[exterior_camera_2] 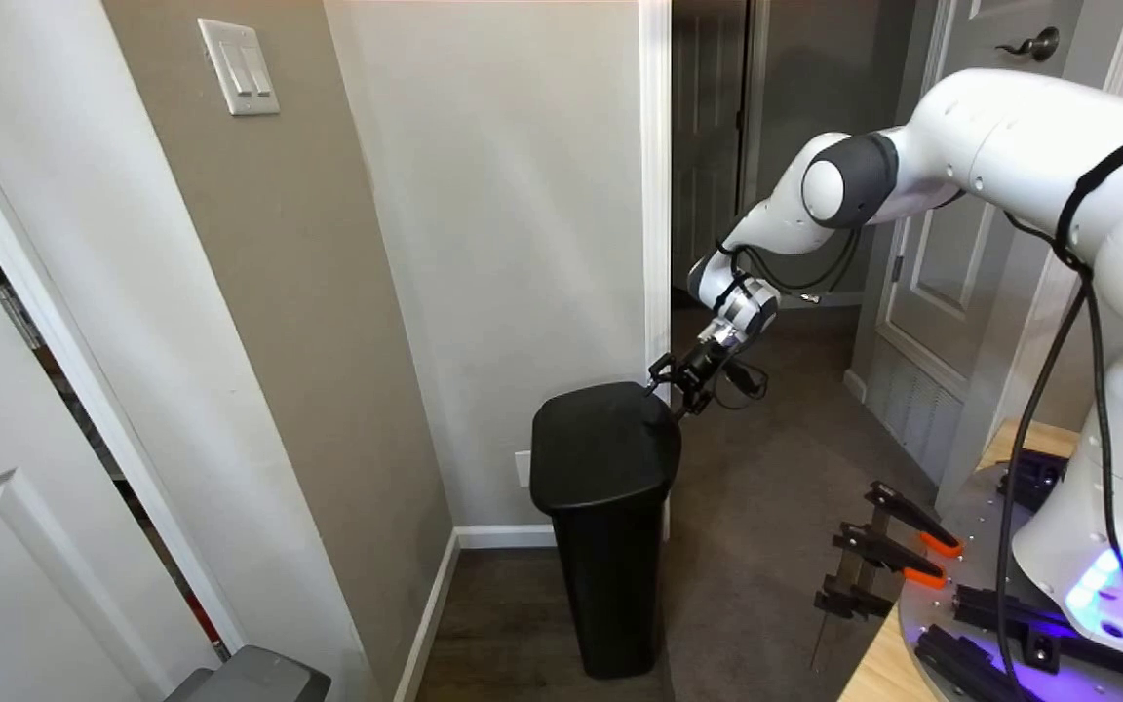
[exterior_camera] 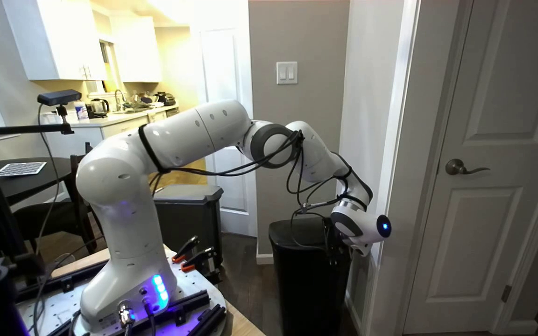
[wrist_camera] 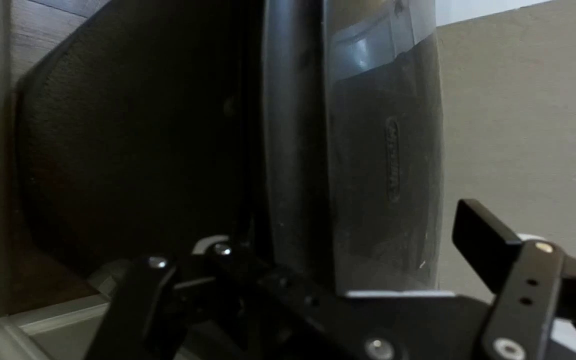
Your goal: Open the black trash can
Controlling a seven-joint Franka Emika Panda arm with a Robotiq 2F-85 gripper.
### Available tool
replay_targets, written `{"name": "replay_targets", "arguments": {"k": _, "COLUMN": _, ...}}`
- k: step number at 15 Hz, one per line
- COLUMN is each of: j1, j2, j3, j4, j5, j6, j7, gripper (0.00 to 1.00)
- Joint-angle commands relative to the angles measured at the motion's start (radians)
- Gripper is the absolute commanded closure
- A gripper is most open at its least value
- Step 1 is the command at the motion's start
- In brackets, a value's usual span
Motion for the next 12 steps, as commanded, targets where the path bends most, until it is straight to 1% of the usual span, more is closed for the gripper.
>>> {"name": "replay_targets", "arguments": {"k": 1, "j1": -0.005, "j2": -0.069, "j3": 0.011, "j4": -0.084, "j5": 0.007, "j6": -0.020, "j7": -0.035, "gripper": 0.00}}
{"name": "replay_targets", "arguments": {"k": 7, "j1": 0.042, "j2": -0.144, "j3": 0.002, "j4": -0.153, "j5": -0.001, "j6": 0.017, "j7": -0.018, "gripper": 0.00}}
{"name": "replay_targets", "arguments": {"k": 8, "j1": 0.039, "j2": -0.154, "j3": 0.014, "j4": -0.159, "j5": -0.014, "j6": 0.023, "j7": -0.012, "gripper": 0.00}}
{"name": "replay_targets", "arguments": {"k": 12, "j1": 0.070, "j2": -0.231, "j3": 0.010, "j4": -0.229, "j5": -0.012, "j6": 0.053, "j7": -0.009, "gripper": 0.00}}
